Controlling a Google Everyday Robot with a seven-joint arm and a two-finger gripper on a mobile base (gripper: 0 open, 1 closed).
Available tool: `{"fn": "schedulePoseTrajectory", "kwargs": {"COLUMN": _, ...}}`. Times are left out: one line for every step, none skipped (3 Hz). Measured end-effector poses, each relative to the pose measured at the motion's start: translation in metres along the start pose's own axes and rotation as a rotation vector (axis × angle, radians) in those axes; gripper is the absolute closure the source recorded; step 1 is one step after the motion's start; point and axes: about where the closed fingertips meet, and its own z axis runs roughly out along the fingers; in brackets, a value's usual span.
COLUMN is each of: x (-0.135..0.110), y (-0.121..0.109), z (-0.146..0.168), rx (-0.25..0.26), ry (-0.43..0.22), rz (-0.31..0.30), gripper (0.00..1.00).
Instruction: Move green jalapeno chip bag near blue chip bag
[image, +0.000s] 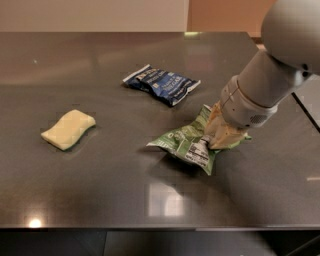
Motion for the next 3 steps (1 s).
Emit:
{"fn": "schedulePoseTrajectory", "kwargs": {"x": -0.009, "y": -0.038, "z": -0.005, "rx": 0.070, "ry": 0.006, "rz": 0.050, "gripper": 1.00}}
{"fn": "schedulePoseTrajectory", "kwargs": {"x": -0.013, "y": -0.081, "z": -0.002, "rx": 0.118, "ry": -0.006, "rz": 0.115, "gripper": 1.00}}
{"fn": "schedulePoseTrajectory", "kwargs": {"x": -0.007, "y": -0.124, "z": 0.006, "rx": 0.139, "ry": -0.018, "rz": 0.191, "gripper": 1.00}}
